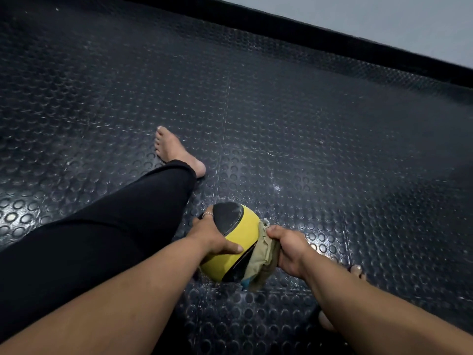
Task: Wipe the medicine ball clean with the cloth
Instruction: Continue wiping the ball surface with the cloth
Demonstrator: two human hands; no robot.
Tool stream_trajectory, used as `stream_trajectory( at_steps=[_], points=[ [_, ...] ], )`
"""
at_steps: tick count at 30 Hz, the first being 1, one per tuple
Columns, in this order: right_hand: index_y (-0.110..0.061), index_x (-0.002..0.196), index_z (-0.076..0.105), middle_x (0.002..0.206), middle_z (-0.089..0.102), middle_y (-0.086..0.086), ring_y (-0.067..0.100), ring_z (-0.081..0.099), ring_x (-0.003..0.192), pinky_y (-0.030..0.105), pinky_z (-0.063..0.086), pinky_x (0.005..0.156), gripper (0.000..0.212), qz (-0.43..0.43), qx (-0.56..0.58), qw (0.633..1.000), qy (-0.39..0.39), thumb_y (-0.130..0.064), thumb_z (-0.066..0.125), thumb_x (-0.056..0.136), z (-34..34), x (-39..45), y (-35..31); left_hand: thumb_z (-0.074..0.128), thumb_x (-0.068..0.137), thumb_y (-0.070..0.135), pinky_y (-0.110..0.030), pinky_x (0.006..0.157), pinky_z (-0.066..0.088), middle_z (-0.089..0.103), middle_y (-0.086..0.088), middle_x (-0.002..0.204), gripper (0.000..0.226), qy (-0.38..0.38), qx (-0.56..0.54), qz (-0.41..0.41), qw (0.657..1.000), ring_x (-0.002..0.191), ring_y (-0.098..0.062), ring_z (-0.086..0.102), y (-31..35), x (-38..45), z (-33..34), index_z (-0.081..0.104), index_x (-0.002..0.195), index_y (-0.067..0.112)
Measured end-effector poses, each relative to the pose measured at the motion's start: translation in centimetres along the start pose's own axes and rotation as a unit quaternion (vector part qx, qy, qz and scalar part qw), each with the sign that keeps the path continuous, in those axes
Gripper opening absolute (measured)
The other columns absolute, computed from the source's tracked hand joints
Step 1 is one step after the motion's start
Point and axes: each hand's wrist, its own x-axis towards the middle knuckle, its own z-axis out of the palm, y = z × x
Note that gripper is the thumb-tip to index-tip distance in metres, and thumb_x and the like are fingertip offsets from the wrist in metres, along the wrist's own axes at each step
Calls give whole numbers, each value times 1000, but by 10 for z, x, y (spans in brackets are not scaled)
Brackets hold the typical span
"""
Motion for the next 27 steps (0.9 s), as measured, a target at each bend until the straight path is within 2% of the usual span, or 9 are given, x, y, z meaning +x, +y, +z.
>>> stream_trajectory(
  at_steps=[2,6,9,12,14,16,19,24,27],
  points=[
    [-10,74,50,57,58,6,17,57,49,25,46,48,24,-15,2,1000,-2,-7,43,96,-2,-2,0,94,52,43,-39,114,33,15,-12,155,137,14,10,25,1000,141,-31,31,2,-3,2,3,155,32],
    [-10,85,54,72,58,11,22,56,65,32,45,65,11,-20,-63,998,-17,-7,47,94,-8,-9,10,94,55,39,-40,111,36,17,-10,153,130,16,28,50,998,137,-31,36,4,-13,0,9,153,33],
    [-12,87,54,77,57,9,20,52,70,30,40,64,8,-49,-191,980,-18,-9,50,94,-9,-13,15,93,58,37,-44,109,38,19,-12,151,124,5,64,31,997,136,-35,37,3,-21,0,10,150,27],
    [-15,89,52,93,59,10,21,52,85,27,35,69,5,-115,-448,885,55,-14,57,90,0,-13,17,91,61,39,-45,110,36,21,-11,149,113,25,50,31,998,136,-35,36,4,-29,7,18,145,21],
    [-15,97,55,105,62,11,25,56,96,26,36,72,9,-142,-542,822,102,-17,55,88,8,-17,20,90,62,38,-43,113,33,21,-7,151,108,56,53,63,995,138,-31,30,5,-33,12,24,144,15],
    [-12,105,57,107,65,11,28,58,100,27,40,73,17,-174,-556,802,127,-18,53,90,12,-21,24,89,66,35,-41,115,30,24,-5,152,105,71,57,89,992,141,-29,25,6,-34,16,25,146,12],
    [-14,105,58,102,64,10,27,59,93,30,44,73,16,-264,-530,792,149,-18,51,92,13,-29,29,86,70,37,-42,118,24,17,-3,160,116,62,84,92,990,147,-29,16,6,-30,19,12,155,11],
    [-19,113,62,100,57,6,27,52,97,34,42,77,23,-370,-609,689,132,-23,50,93,23,-28,29,83,75,35,-43,121,16,1,-4,164,116,33,109,83,990,150,-32,3,10,-29,21,3,156,10],
    [-17,110,63,97,55,6,28,51,97,31,39,72,25,-367,-633,669,132,-14,48,91,28,-19,21,82,77,35,-42,122,13,-1,-4,164,115,25,140,83,986,150,-33,1,12,-28,21,2,155,9]
  ],
)
